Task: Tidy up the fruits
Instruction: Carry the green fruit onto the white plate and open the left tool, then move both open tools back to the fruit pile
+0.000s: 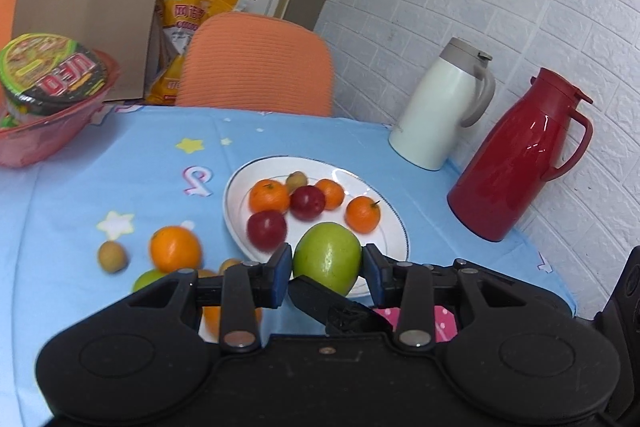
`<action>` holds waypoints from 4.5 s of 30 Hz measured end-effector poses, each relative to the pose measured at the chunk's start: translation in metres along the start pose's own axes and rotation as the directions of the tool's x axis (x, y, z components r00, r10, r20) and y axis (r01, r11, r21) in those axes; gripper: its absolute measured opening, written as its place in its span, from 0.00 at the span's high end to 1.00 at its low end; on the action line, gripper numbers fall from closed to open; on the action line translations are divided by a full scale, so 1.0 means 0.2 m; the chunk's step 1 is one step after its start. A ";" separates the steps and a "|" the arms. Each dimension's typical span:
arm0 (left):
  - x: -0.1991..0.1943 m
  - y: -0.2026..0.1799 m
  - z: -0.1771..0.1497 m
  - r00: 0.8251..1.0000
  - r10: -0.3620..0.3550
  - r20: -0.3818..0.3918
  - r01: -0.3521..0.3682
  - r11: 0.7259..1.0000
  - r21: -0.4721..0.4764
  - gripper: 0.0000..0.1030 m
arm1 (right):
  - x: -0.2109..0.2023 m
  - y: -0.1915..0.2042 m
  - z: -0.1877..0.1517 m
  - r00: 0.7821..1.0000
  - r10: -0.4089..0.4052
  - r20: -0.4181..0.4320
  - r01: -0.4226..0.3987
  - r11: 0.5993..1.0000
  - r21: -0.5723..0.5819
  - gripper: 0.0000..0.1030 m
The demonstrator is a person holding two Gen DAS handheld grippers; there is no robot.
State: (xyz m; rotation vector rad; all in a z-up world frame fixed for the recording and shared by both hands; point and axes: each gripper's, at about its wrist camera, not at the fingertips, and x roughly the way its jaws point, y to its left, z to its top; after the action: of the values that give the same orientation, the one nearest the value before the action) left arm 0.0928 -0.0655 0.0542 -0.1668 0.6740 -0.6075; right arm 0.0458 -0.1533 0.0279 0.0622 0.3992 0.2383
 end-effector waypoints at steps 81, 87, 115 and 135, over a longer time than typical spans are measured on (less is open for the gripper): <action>0.14 0.01 0.04 0.965 0.249 0.078 -0.248 0.969 -0.018 0.00 | 0.09 -0.31 -0.10 0.998 -0.033 -0.052 0.039 0.992 0.117 0.00; -0.03 0.01 0.00 0.960 0.262 0.101 -0.260 0.965 -0.037 0.00 | -0.01 -0.24 -0.09 0.999 -0.024 -0.034 0.028 0.994 0.104 0.00; -0.35 0.30 -0.40 0.985 0.168 0.036 -0.162 0.978 -0.136 0.00 | 0.01 0.18 -0.28 0.987 -0.024 -0.157 0.016 0.999 -0.049 0.00; -0.09 0.35 -0.21 0.998 0.063 -0.022 -0.066 0.983 -0.173 0.05 | 0.19 0.16 -0.19 0.985 -0.028 -0.169 0.021 0.999 -0.048 0.00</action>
State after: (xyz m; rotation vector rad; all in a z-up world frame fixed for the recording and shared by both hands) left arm 0.0881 0.0036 0.0069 -0.3018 0.7461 -0.4882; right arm 0.0574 -0.1123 -0.0187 -0.0084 0.5631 0.2291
